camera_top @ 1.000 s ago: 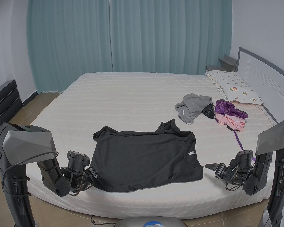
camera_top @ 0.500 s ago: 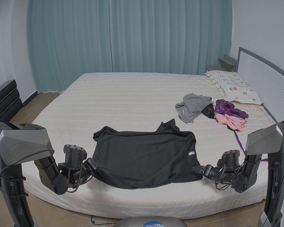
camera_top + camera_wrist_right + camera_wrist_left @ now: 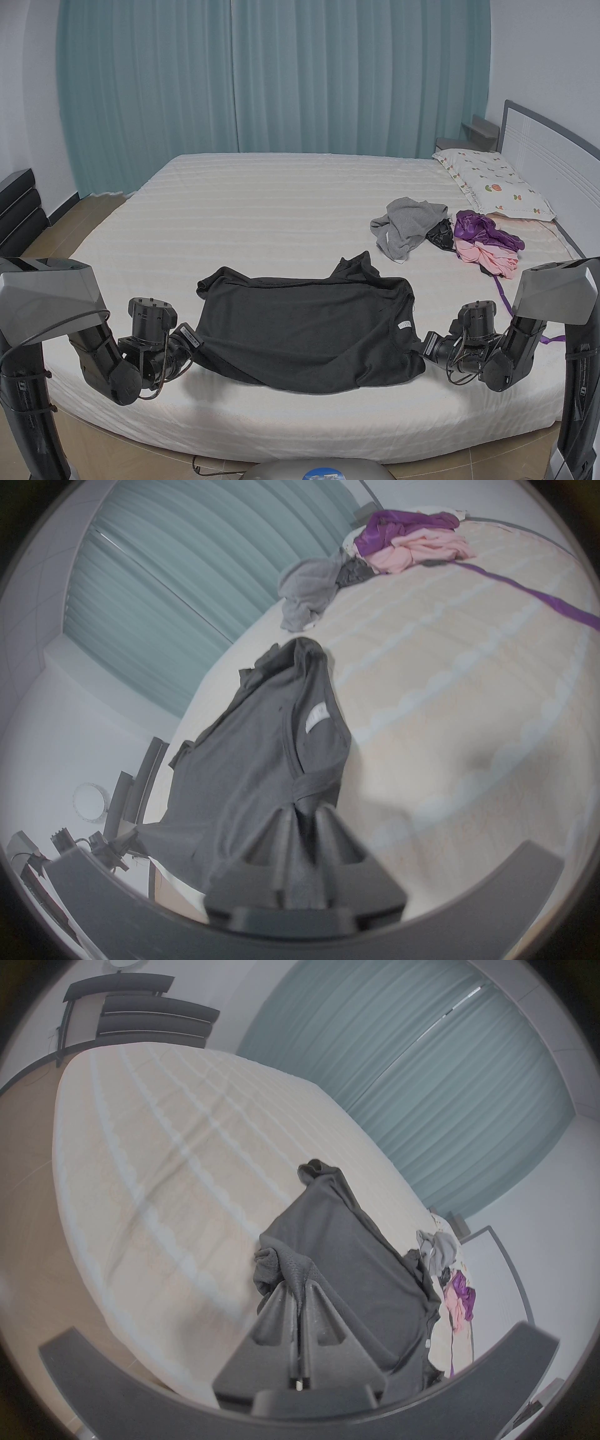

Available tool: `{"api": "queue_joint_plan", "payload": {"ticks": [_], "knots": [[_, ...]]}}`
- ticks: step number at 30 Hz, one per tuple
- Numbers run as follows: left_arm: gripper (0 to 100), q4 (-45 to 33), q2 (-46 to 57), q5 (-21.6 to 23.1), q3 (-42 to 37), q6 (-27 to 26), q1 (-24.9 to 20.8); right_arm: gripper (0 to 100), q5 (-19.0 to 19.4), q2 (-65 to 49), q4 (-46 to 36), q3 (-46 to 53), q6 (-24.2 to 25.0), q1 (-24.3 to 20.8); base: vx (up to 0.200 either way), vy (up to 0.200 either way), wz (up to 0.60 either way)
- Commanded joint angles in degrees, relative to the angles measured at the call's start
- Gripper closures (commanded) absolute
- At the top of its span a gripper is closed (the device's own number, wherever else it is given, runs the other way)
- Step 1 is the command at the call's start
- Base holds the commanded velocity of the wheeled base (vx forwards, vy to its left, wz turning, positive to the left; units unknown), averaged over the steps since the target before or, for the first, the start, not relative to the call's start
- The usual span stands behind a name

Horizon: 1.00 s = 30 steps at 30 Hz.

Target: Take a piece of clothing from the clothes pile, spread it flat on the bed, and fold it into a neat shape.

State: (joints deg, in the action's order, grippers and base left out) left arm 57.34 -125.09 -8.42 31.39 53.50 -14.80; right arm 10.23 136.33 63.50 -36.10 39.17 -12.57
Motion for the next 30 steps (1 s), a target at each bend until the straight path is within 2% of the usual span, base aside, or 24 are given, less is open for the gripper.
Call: {"api": "queue_joint_plan", "payload": {"ticks": [1,7,10,14,20,24,27,28,30], "knots": [[100,0.05,-0.07,-0.01,2.36,0.81,1.44,100,0.14,-2.12,0.31,-1.70,0.29,1.58,0.000,0.000,0.00],[100,-0.04,-0.68,0.07,5.87,4.68,1.70,100,-0.30,-2.21,0.31,-6.44,1.17,2.20,0.000,0.000,0.00],[100,-0.04,-1.47,0.07,7.72,4.77,1.70,100,-2.32,-1.59,-0.57,-11.10,2.93,1.85,0.000,0.000,0.00],[100,-0.04,-3.06,0.07,9.48,4.94,2.32,100,-4.16,0.52,-1.71,-15.93,2.93,1.85,0.000,0.000,0.00],[100,-0.13,-6.40,0.07,12.82,8.72,3.55,100,-7.50,5.35,-4.97,-24.99,3.02,1.85,0.000,0.000,0.00],[100,-0.04,-7.54,0.16,13.17,8.72,3.73,100,-7.77,7.64,-5.32,-28.06,2.67,1.58,0.000,0.000,0.00],[100,-0.04,-8.15,0.34,13.79,8.72,4.08,100,-7.77,9.40,-8.48,-32.46,2.67,1.41,0.000,0.000,0.00],[100,-0.04,-8.42,0.43,13.87,8.81,4.16,0,-7.68,9.83,-9.54,-33.69,2.67,1.41,0.000,0.000,0.00],[100,-0.13,-8.86,0.51,13.79,8.81,4.16,0,-7.50,10.63,-10.06,-34.66,2.67,1.32,0.000,0.000,0.00]]}}
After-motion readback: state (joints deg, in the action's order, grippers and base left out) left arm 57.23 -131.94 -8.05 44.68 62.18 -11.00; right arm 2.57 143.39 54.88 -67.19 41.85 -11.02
